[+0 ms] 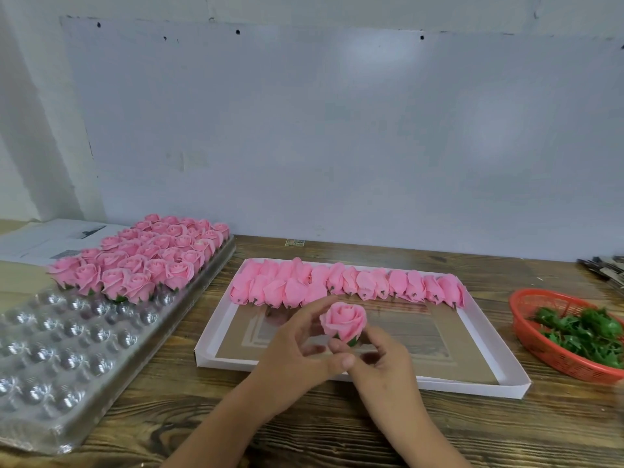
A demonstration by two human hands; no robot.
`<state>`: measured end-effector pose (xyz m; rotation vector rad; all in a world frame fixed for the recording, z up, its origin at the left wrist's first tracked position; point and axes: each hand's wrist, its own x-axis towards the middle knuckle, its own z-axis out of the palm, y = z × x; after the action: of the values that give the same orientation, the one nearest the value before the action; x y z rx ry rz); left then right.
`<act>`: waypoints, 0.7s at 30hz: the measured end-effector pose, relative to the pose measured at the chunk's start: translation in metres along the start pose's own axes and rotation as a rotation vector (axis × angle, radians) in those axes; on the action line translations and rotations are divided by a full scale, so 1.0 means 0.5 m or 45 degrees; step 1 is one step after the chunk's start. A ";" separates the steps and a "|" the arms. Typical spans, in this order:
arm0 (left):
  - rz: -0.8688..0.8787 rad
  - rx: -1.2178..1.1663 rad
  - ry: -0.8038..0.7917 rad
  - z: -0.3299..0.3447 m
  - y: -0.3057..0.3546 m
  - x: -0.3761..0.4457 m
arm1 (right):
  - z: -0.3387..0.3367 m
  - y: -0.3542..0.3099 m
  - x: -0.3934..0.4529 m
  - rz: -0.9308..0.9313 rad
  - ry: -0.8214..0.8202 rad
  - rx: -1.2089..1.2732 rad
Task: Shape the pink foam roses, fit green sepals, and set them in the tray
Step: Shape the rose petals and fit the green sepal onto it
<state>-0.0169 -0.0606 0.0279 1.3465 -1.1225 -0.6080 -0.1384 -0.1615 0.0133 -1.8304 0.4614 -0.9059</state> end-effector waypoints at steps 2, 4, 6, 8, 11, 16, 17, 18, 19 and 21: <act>0.017 0.047 0.057 0.002 -0.004 0.003 | 0.001 0.011 0.000 -0.010 0.009 -0.086; 0.037 0.050 0.133 0.001 -0.005 0.004 | 0.007 0.013 -0.001 -0.048 0.004 -0.155; 0.048 0.035 0.196 -0.002 -0.008 0.005 | 0.013 0.010 -0.001 -0.091 0.008 -0.217; 0.042 0.036 0.213 -0.003 -0.010 0.004 | 0.013 0.012 -0.002 -0.089 0.006 -0.237; 0.038 0.064 0.194 0.000 -0.013 0.003 | 0.008 0.017 -0.001 -0.064 -0.031 -0.241; 0.050 0.071 0.305 -0.007 -0.015 0.005 | 0.011 0.007 -0.003 -0.089 -0.075 -0.304; 0.043 0.057 0.342 -0.013 -0.013 0.006 | 0.011 0.011 -0.004 -0.064 -0.072 -0.299; 0.041 0.045 0.387 -0.021 -0.009 0.007 | 0.010 0.014 -0.006 -0.046 -0.051 -0.291; 0.042 0.044 0.435 -0.032 -0.004 0.010 | 0.008 0.018 -0.006 -0.039 -0.019 -0.281; 0.025 0.047 0.525 -0.064 0.009 0.016 | 0.006 0.021 -0.006 -0.061 0.035 -0.260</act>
<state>0.0134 -0.0524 0.0387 1.4116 -0.8122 -0.2770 -0.1375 -0.1622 0.0021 -2.0232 0.5461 -0.9458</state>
